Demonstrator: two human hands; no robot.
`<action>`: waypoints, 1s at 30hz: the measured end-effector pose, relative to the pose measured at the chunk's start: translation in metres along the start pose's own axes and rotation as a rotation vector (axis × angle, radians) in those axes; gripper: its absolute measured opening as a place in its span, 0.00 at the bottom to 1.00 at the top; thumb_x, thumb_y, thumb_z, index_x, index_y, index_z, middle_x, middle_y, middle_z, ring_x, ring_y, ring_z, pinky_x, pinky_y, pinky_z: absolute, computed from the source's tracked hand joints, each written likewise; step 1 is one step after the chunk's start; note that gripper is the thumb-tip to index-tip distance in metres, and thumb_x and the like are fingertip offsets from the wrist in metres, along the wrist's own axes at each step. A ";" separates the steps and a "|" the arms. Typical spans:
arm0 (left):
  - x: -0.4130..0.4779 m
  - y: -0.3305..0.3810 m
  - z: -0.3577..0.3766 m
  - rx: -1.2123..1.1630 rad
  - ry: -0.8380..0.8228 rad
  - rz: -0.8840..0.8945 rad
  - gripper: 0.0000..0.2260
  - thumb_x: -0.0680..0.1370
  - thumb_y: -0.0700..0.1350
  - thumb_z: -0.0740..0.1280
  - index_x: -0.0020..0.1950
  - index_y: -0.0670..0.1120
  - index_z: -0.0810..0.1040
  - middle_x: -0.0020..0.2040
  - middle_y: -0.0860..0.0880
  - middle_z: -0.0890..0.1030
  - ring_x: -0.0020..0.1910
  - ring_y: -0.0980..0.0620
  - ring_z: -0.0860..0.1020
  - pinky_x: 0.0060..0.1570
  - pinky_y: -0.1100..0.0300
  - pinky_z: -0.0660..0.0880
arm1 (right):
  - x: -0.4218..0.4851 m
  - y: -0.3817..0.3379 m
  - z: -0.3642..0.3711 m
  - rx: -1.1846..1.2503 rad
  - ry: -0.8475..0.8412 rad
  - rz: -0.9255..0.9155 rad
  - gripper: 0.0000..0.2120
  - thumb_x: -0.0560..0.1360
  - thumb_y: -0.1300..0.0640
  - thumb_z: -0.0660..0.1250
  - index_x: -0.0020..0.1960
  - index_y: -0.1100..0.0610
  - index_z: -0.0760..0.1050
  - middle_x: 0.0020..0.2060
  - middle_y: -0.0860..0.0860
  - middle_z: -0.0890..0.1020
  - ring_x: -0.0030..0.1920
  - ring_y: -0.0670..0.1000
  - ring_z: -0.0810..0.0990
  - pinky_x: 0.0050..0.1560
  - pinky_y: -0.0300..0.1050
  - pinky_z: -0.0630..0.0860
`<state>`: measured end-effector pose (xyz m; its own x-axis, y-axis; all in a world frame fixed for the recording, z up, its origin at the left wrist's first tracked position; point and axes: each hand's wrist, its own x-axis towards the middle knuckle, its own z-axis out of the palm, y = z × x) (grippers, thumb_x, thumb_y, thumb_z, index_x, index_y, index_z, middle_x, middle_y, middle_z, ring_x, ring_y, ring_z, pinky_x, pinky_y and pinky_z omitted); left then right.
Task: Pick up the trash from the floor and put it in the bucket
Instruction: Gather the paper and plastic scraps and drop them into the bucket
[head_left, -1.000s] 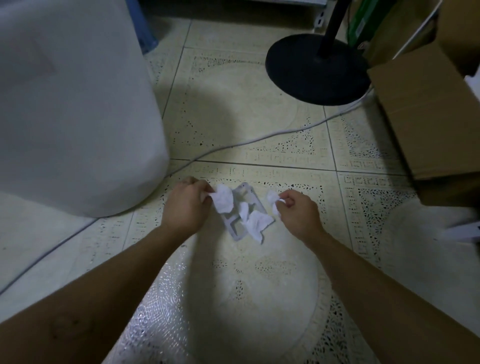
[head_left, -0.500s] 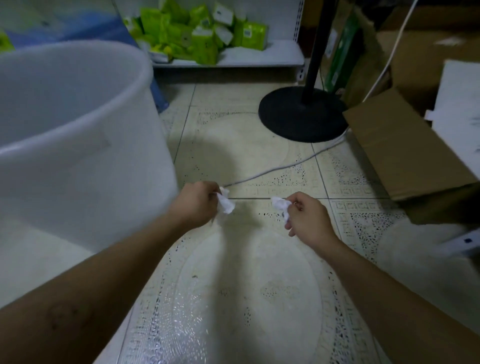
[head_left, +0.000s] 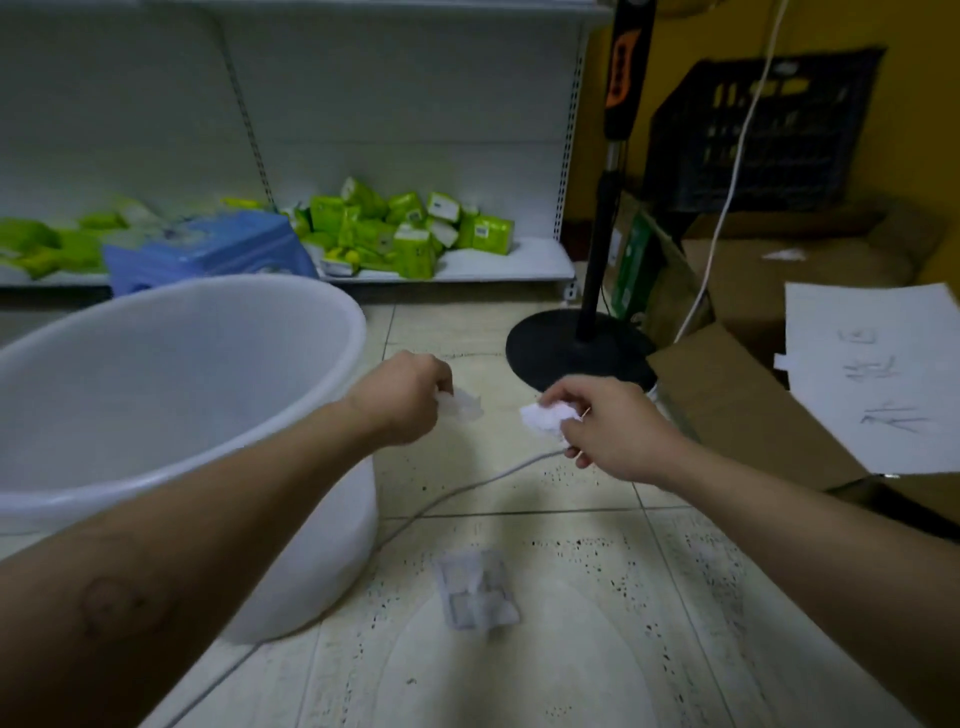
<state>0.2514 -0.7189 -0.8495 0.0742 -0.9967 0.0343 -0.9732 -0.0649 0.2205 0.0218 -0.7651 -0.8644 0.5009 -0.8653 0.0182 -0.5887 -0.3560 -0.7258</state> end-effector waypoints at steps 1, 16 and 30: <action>0.000 -0.003 -0.011 0.001 0.019 -0.002 0.12 0.74 0.35 0.63 0.51 0.47 0.79 0.49 0.45 0.80 0.44 0.47 0.77 0.42 0.58 0.72 | 0.006 -0.014 -0.005 -0.009 0.008 -0.012 0.13 0.75 0.65 0.63 0.55 0.51 0.75 0.44 0.53 0.79 0.34 0.50 0.83 0.33 0.43 0.82; -0.073 -0.157 -0.090 -0.148 0.336 -0.247 0.11 0.74 0.41 0.67 0.56 0.50 0.74 0.48 0.50 0.78 0.46 0.48 0.77 0.46 0.57 0.73 | 0.087 -0.177 0.121 0.301 0.136 -0.190 0.05 0.66 0.61 0.73 0.38 0.51 0.81 0.28 0.45 0.76 0.29 0.44 0.73 0.33 0.41 0.72; -0.077 -0.150 -0.077 -0.137 0.242 -0.058 0.23 0.71 0.58 0.70 0.64 0.53 0.73 0.64 0.51 0.76 0.62 0.52 0.73 0.60 0.57 0.68 | 0.092 -0.167 0.122 -0.264 0.178 -0.299 0.28 0.67 0.41 0.69 0.66 0.41 0.69 0.65 0.47 0.73 0.67 0.51 0.67 0.68 0.54 0.58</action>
<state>0.4086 -0.6290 -0.8097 0.1947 -0.9495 0.2459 -0.9286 -0.0978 0.3580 0.2439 -0.7419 -0.8255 0.5703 -0.7496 0.3360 -0.5882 -0.6581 -0.4700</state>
